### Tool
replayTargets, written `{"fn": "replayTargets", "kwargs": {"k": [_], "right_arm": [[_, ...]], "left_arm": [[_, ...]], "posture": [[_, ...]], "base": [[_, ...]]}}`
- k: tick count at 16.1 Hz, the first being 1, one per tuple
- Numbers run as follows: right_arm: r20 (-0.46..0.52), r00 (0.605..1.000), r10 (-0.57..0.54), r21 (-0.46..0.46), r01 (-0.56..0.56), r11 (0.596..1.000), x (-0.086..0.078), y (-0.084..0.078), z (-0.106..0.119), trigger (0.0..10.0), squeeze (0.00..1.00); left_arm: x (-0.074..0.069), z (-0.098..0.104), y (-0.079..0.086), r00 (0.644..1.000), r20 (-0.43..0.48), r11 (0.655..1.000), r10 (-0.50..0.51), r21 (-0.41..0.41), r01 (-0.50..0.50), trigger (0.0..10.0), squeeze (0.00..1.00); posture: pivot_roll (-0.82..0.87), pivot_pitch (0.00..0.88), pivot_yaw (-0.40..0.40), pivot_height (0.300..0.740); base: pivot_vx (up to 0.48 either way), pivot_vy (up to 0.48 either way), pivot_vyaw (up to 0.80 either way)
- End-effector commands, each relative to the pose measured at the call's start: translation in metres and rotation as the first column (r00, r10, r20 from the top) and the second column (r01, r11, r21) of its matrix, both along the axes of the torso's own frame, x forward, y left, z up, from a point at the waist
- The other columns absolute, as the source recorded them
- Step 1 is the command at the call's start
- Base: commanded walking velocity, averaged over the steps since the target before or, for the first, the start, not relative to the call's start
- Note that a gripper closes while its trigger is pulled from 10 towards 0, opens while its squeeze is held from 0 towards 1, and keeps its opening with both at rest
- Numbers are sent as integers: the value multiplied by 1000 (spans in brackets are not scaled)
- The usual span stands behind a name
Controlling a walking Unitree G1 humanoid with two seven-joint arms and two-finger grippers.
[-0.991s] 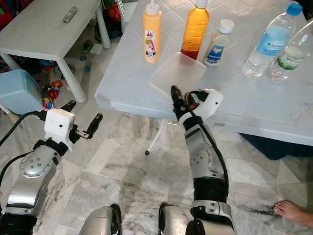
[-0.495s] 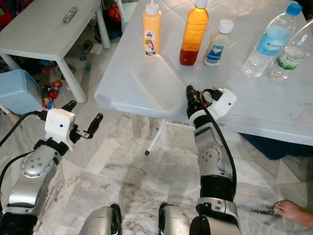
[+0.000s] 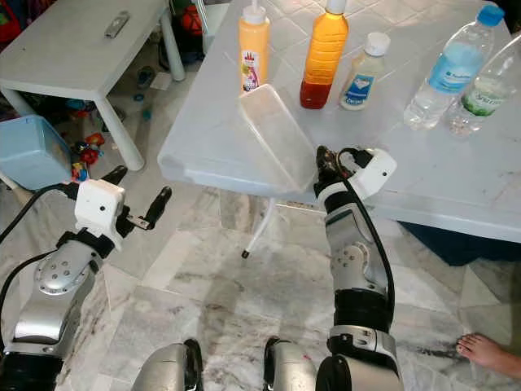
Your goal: Restocking fridge
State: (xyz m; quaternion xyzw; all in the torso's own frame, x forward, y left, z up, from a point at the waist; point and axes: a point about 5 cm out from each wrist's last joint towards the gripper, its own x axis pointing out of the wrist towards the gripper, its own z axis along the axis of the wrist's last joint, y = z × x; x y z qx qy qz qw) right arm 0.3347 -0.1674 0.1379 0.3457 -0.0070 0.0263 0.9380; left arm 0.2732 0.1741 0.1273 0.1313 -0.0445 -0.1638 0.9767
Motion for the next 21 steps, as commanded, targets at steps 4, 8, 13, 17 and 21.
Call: {"fn": "replayTargets", "kwargs": {"k": [4, 8, 13, 17, 21], "right_arm": [[13, 998, -61, -15, 61, 998, 2, -5, 7, 2314, 0], [3, 995, -95, -28, 95, 995, 2, -8, 6, 2863, 0], [25, 982, -187, -51, 189, 981, 3, -18, 15, 3373, 0], [145, 975, -167, -110, 184, 977, 5, -13, 44, 10000, 757], [287, 947, -146, -310, 236, 921, -3, -7, 71, 10000, 1000]], "left_arm": [[2, 0, 6, 999, 12, 999, 36, 19, -37, 10000, 0], [3, 1, 5, 1000, -13, 1000, 9, -11, -10, 10000, 0], [8, 7, 4, 1000, 5, 1000, 3, -14, -3, 10000, 0], [8, 4, 2, 1000, 1, 1000, -1, -15, 1, 10000, 0], [0, -3, 8, 997, -73, 994, 29, -107, -37, 10000, 0]], "posture": [[53, 169, -4, 740], [55, 167, -4, 740], [50, 161, 2, 740], [43, 147, -4, 740], [28, 118, -5, 740]], "base": [[0, 0, 0], [0, 0, 0], [0, 0, 0], [0, 0, 0], [0, 0, 0]]}}
